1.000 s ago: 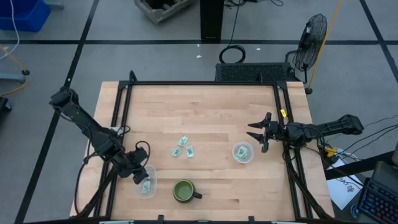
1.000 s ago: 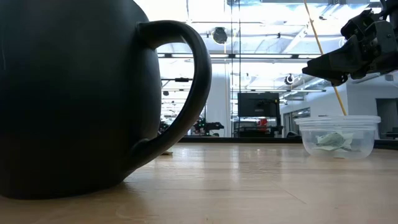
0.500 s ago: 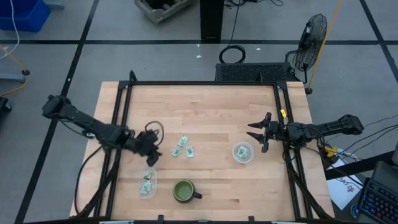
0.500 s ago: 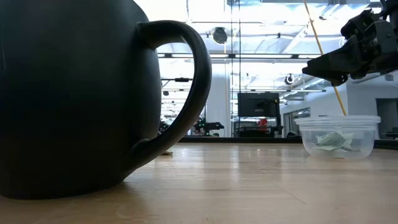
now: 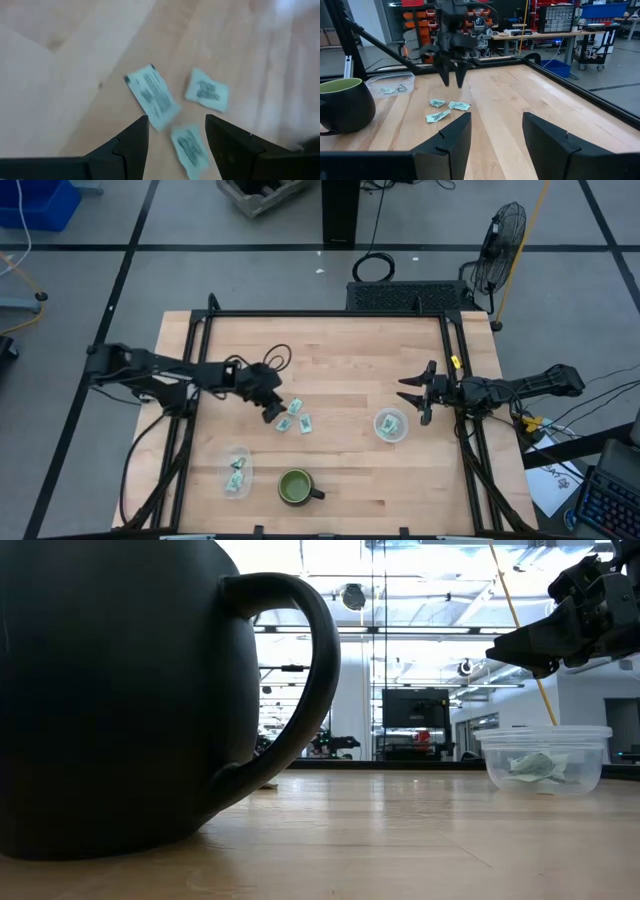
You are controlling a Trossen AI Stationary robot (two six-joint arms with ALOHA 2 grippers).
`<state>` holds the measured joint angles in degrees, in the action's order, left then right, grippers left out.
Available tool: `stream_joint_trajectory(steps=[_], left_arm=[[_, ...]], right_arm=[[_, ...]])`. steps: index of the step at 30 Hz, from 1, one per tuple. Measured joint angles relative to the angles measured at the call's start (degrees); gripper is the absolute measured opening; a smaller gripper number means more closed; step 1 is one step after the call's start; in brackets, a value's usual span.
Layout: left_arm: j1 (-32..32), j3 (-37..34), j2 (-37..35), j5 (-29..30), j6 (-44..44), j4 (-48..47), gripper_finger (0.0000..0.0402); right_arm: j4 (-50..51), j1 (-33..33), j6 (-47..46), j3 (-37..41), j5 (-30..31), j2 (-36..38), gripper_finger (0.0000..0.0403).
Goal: Pick and place Stevia / Truvia into bins
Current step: Put the white stevia packet into the rectangular transparent container
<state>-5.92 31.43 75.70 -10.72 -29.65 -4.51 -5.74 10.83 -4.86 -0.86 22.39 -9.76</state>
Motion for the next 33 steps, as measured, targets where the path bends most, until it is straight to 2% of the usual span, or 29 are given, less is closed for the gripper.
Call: stream_joint_trajectory(steps=[3,8,12,20,26,33], left_arm=[[-0.4,2.5,5.0,1.6,2.7,0.1,0.02],[1.4,10.7,12.3,8.7,9.1,-10.5,0.02],[3.4,15.2,16.6,9.7,13.5,-14.4,0.02],[5.8,19.9,16.5,9.6,16.3,-21.0,0.02],[9.8,19.5,18.8,16.6,19.3,-22.9,0.02],[10.2,19.5,19.4,16.5,20.9,-21.1,0.02]], right_arm=[[0.0,0.0,0.0,0.0,0.0,0.0,0.0169],[0.0,0.0,0.0,0.0,0.0,0.0,0.0169],[0.0,0.0,0.0,0.0,0.0,0.0,0.0169],[0.0,0.0,0.0,0.0,0.0,0.0,0.0169],[0.0,0.0,0.0,0.0,0.0,0.0,0.0169],[0.0,0.0,0.0,0.0,0.0,0.0,0.0169]])
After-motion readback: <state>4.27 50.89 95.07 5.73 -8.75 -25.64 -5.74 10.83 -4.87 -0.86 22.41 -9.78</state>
